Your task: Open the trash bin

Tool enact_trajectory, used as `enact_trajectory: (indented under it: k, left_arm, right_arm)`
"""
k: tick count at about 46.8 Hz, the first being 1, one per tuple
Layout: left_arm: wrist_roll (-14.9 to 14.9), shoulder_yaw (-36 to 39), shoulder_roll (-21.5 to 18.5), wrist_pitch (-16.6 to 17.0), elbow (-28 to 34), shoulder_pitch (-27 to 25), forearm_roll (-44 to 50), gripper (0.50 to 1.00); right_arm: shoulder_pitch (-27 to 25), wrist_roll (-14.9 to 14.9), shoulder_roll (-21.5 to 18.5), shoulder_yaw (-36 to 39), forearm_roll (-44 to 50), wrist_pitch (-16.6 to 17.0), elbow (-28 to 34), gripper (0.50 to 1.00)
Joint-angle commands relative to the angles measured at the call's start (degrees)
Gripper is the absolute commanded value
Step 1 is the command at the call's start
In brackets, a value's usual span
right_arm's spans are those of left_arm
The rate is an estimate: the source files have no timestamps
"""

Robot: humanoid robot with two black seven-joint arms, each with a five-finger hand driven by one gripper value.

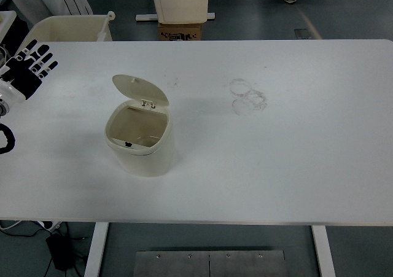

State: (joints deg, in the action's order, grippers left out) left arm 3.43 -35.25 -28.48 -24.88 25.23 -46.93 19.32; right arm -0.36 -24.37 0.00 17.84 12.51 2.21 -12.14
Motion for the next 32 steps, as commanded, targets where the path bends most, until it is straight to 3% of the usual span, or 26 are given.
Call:
enact_trajectory:
  k: [1,32]
  left_arm:
    - [0.00,0.00,0.00,0.01,0.00,0.18,0.01,1.000]
    - [0.00,-0.44,-0.09,0.01,0.00,0.44,0.01,1.000]
  right_arm:
    - [-0.08,0.02,0.00,0.01,0.06,-0.01,0.01,0.991]
    - [-0.08,-0.50,0.00,0.09,0.15,-0.01,-0.08,0.991]
